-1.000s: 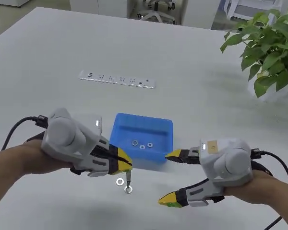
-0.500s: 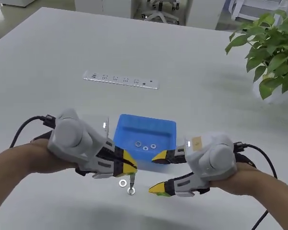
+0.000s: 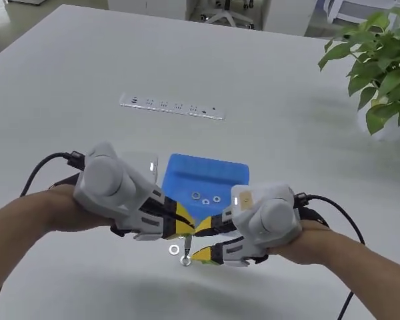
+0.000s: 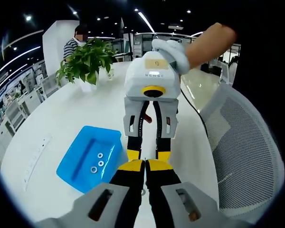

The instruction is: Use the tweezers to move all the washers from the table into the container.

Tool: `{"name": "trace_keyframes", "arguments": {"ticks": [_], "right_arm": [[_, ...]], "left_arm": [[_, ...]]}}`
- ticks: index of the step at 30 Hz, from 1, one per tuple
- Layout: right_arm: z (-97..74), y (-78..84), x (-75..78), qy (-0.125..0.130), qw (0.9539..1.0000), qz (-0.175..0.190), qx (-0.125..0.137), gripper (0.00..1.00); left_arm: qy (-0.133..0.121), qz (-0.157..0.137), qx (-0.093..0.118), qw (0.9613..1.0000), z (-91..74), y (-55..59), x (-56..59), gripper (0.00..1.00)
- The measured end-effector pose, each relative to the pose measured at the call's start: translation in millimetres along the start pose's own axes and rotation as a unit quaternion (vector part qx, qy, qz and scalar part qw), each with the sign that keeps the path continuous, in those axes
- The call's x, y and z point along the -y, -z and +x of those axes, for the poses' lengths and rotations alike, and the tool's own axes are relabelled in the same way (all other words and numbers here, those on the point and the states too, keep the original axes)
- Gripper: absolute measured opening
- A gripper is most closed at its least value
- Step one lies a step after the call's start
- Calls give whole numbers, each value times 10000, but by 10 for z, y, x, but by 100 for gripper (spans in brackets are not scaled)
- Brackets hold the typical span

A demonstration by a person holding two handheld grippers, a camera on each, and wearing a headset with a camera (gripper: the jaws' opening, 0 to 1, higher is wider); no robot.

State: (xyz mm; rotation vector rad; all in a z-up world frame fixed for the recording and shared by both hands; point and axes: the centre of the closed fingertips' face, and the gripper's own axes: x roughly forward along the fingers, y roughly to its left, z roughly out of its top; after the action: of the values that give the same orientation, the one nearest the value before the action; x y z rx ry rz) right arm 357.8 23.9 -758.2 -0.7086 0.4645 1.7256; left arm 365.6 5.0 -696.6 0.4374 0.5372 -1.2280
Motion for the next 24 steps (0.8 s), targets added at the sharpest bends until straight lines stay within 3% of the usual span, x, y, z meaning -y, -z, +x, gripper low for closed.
{"name": "trace_keyframes", "arguments": {"ticks": [9,24], "right_arm": [[112,4,-2,-88,10000,19,-43,15],[155,28,6,-177,9995,-120,-253,10]], "left_arm": [[-26,-75,-2,10000,-14,9,-5,5],[-40,-187,27,9998,-14,0,15,5]]}}
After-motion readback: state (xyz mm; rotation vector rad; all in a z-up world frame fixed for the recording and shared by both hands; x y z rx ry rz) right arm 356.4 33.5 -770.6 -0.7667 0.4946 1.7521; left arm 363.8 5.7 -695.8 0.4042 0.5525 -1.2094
